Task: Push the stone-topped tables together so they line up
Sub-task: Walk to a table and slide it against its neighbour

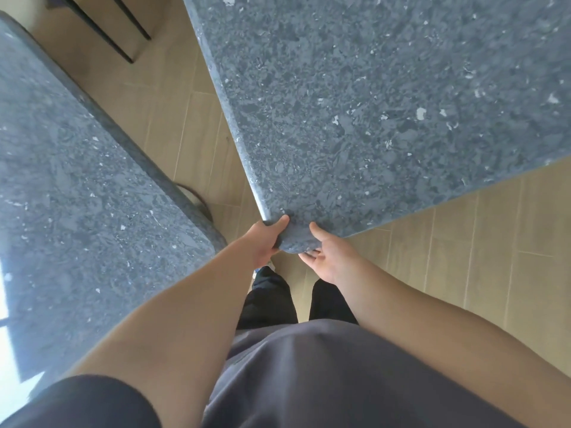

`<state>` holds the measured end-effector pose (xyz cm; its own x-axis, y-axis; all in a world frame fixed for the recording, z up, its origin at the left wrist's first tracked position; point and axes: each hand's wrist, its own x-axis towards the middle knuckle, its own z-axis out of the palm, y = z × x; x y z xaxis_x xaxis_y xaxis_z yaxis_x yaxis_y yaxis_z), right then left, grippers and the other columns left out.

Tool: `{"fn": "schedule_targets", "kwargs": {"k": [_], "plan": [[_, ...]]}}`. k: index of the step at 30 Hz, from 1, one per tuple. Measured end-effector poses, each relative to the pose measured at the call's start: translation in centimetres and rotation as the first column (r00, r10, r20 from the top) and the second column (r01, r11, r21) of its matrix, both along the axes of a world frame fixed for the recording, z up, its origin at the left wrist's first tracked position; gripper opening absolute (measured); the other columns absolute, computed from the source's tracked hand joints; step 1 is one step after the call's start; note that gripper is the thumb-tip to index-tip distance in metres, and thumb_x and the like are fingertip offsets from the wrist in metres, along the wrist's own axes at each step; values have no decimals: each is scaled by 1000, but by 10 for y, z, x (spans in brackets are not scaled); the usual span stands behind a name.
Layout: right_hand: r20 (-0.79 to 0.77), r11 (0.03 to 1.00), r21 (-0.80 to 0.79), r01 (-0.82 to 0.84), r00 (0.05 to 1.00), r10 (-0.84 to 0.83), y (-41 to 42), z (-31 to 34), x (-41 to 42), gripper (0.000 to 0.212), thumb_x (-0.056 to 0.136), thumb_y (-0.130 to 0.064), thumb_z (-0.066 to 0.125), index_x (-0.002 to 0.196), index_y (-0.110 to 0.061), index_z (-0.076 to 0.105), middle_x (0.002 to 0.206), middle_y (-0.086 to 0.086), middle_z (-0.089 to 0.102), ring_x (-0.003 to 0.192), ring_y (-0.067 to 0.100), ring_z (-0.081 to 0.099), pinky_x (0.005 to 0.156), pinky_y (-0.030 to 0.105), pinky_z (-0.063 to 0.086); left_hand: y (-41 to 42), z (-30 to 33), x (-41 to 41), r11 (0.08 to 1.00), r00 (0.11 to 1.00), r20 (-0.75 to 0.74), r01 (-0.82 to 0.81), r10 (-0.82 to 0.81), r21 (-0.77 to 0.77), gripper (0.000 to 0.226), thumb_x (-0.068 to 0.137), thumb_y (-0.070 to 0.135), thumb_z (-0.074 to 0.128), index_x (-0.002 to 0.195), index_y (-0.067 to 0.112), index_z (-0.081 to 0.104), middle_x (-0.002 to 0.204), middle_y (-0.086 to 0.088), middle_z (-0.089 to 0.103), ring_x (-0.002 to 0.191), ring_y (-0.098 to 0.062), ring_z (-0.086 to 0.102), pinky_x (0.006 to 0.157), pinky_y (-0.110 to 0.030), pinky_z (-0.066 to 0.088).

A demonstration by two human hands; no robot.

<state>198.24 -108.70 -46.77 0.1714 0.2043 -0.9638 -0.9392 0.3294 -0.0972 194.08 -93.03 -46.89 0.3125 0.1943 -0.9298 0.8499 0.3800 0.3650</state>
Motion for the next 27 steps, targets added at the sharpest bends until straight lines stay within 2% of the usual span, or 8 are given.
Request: {"fn": "schedule_targets", "kwargs": {"k": [3,7,9,12,14,19,24,27], "plan": [[2,1000,-9,-9,1000,9,2,-2,-1,41,91,-15,72,125,-12,49,139,17,56,134,32,50,113,50,41,8,-6,7,989,995,6,-93,95,-112,52,88,24,76,130,2,55,119,-9,70,107,-25,69,93,-39,57],[25,995,-82,65,998,-64,13,-8,-8,38,89,-15,73,121,-14,51,136,13,59,131,30,52,114,48,39,20,-10,17,990,989,81,-117,123,-77,72,62,4,87,124,9,51,117,-8,68,108,-30,67,96,-48,55],[62,976,-117,183,982,-177,24,-13,-13,36,89,-13,72,121,-14,55,134,11,63,125,29,59,112,48,42,27,-14,21,980,988,101,-98,116,-171,83,52,6,88,128,7,56,117,-11,72,107,-33,69,96,-50,55],[140,936,-165,310,947,-289,43,-15,-18,48,82,-18,72,128,-14,61,126,10,70,113,30,67,106,48,48,40,-14,22,940,983,80,-130,163,-316,68,69,14,88,129,3,59,119,-13,72,109,-30,70,98,-46,54],[201,924,-131,358,923,-329,45,-12,-22,47,86,-29,70,130,-17,60,126,9,70,115,30,67,105,49,48,43,-16,25,947,989,42,-125,143,-297,53,79,26,83,123,7,61,116,-10,73,107,-28,70,96,-45,55],[249,952,-128,277,938,-240,41,-11,-23,71,84,-61,64,141,-22,49,137,5,63,124,25,61,111,48,43,53,-29,30,964,998,56,50,-36,-261,91,56,53,86,132,15,55,125,-3,68,111,-26,68,94,-48,57],[191,931,-274,239,963,-191,48,-6,-18,64,84,-65,62,131,-21,54,126,2,68,114,22,66,106,43,50,53,-13,30,953,994,86,89,-66,-289,61,87,39,74,136,13,50,129,-2,63,111,-22,64,98,-48,55],[212,914,-299,273,953,-215,52,-4,-20,63,85,-63,62,131,-21,54,129,4,67,113,22,67,104,44,51,54,-3,30,952,991,92,120,-98,-283,53,92,36,70,135,13,49,126,0,60,110,-22,61,101,-46,53]]}}
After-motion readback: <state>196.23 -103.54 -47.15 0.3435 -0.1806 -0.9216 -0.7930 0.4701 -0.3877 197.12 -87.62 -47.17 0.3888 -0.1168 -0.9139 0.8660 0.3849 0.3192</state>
